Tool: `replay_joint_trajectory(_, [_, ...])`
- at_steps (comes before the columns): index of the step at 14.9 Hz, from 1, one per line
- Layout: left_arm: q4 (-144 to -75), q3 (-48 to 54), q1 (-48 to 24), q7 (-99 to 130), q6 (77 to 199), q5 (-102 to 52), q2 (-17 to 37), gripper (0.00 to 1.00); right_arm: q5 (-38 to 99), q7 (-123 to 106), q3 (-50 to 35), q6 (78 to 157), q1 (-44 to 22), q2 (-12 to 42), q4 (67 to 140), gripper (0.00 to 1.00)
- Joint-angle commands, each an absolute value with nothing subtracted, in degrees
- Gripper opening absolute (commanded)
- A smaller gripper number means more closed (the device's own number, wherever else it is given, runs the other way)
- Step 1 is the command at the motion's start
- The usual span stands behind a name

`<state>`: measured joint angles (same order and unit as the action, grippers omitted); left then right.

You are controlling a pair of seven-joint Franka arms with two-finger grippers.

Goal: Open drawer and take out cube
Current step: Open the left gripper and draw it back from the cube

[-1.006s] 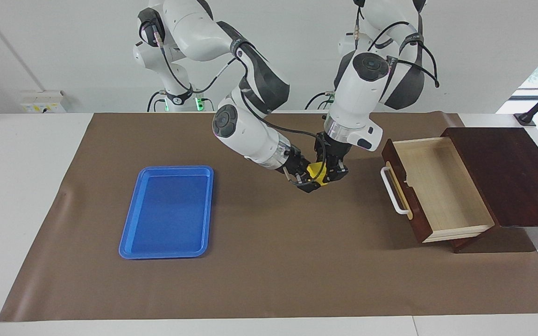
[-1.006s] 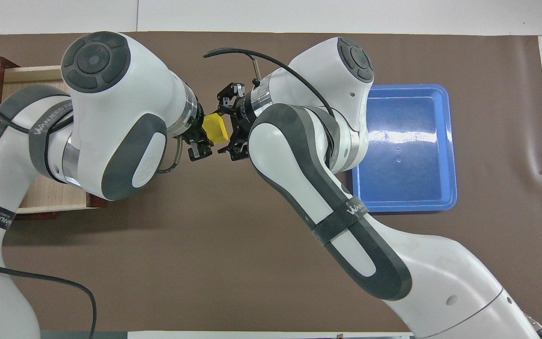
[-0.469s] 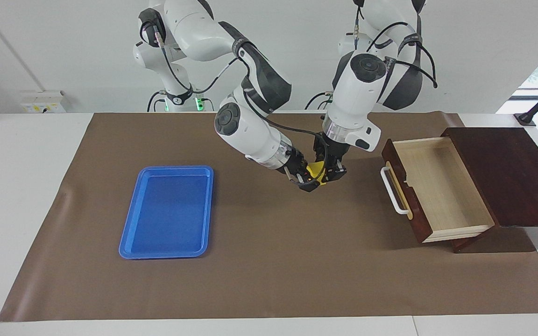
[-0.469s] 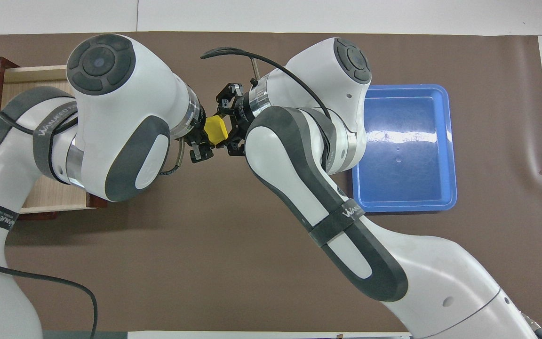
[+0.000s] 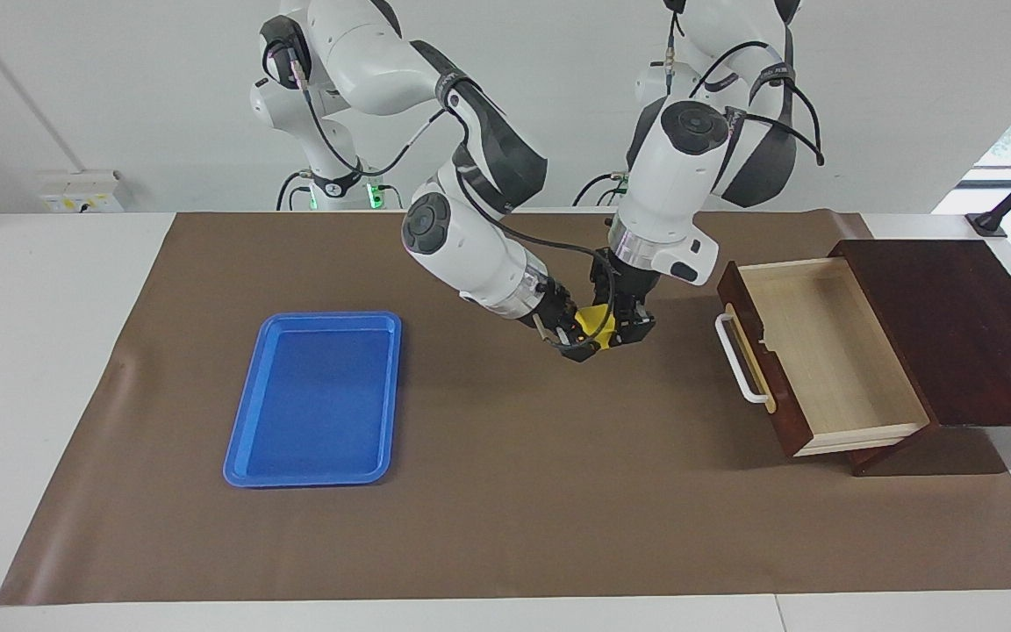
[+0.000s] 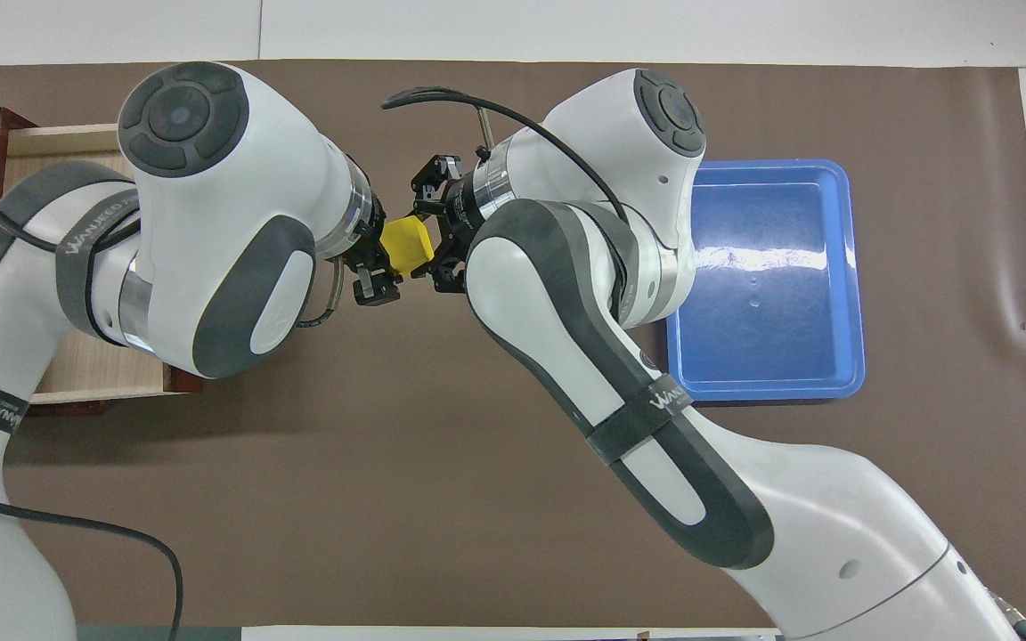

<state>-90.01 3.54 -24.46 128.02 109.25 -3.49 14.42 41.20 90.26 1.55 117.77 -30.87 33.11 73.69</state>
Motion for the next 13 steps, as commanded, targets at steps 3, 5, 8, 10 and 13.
replay_joint_trajectory(3, [-90.88,2.90,-22.25,128.14,108.29,-1.93,13.62,1.00,40.43,89.65,1.49,117.16,-30.32,33.75,72.60,0.00])
replay_joint_trajectory(5, [-92.54,2.90,-19.70,125.44,108.11,-1.76,12.93,1.00,40.52,89.47,1.49,116.98,-29.01,33.31,72.60,0.00])
replay_joint_trajectory(8, [-96.05,2.81,-15.75,119.28,108.19,-0.45,11.69,1.00,41.04,86.06,1.49,116.55,-26.99,32.61,72.95,0.00])
replay_joint_trajectory(10, [-98.34,2.81,-13.28,115.16,108.89,-0.09,10.81,1.00,41.48,84.91,1.32,116.02,-24.01,31.21,74.26,0.00])
replay_joint_trajectory(13, [-102.20,2.81,-10.38,109.34,111.25,0.44,9.32,1.00,46.56,82.89,1.41,116.02,-18.48,28.31,78.39,0.00])
